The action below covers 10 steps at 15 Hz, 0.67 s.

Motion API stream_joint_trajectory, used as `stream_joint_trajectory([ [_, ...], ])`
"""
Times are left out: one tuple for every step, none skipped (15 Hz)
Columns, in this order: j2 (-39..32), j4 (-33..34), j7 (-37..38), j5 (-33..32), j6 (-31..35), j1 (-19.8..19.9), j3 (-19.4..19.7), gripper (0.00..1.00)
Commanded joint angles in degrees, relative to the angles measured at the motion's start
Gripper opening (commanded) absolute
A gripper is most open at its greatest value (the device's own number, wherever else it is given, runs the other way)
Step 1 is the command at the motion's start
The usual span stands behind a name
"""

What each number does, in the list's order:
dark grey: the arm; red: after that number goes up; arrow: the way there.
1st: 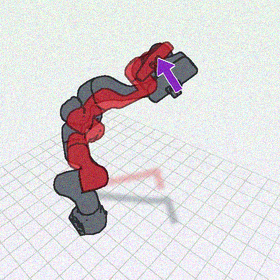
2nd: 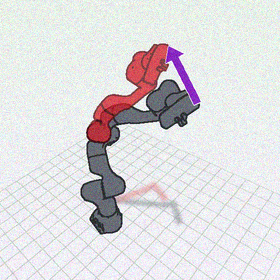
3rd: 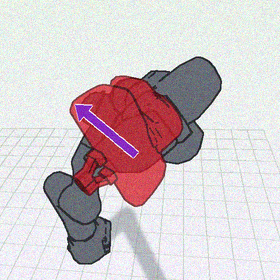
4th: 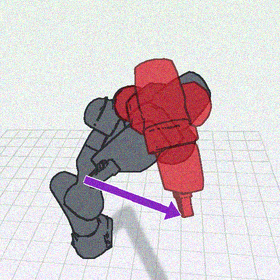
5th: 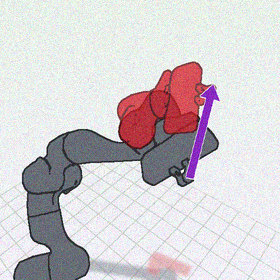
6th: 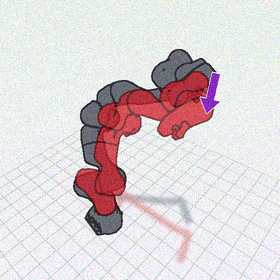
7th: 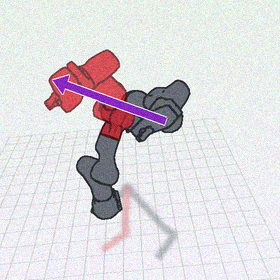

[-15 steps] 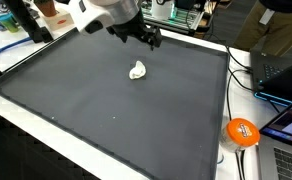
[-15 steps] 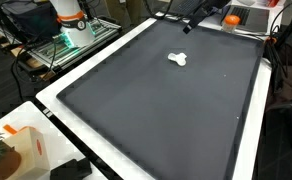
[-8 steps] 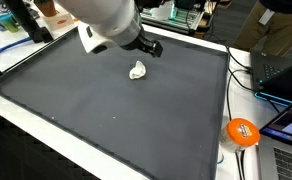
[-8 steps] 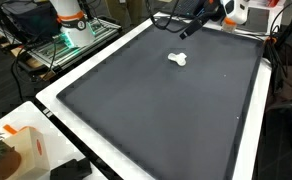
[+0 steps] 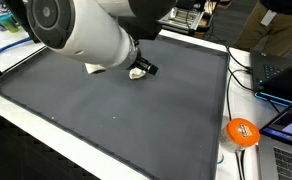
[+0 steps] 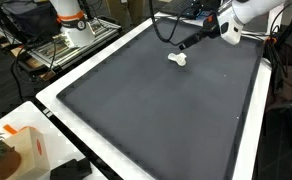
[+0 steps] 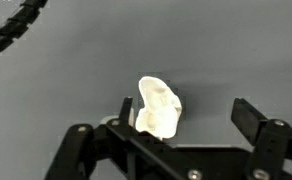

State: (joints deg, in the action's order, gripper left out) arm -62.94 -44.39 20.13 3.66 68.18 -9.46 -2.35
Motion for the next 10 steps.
stream_joint_trajectory([
  [-0.6, 0.5, 0.0, 0.0, 0.0, 0.0, 0.0, 1.00],
  [-0.7, 0.5, 0.0, -0.1, 0.0, 0.0, 0.0, 1.00],
  [-0.6, 0.5, 0.0, -0.1, 0.0, 0.0, 0.0, 1.00],
  [-0.5, 0.5, 0.0, -0.1, 0.0, -0.1, 0.0, 1.00],
  [-1.0, 1.0, 0.4, 0.3, 0.4, 0.0, -0.1, 1.00],
  [-1.2, 1.2, 0.8, 0.4, 0.5, 0.0, -0.2, 1.00],
  [-1.5, 1.4, 1.0, 0.4, 0.7, -0.1, -0.1, 1.00],
  [-1.7, 1.6, 1.5, 0.2, 0.9, -0.3, 0.1, 1.00],
  [-2.0, 1.8, 1.9, -0.1, 0.7, -0.5, 0.3, 1.00],
  [-2.0, 1.7, 1.9, -0.3, 0.4, -0.5, 0.4, 1.00],
])
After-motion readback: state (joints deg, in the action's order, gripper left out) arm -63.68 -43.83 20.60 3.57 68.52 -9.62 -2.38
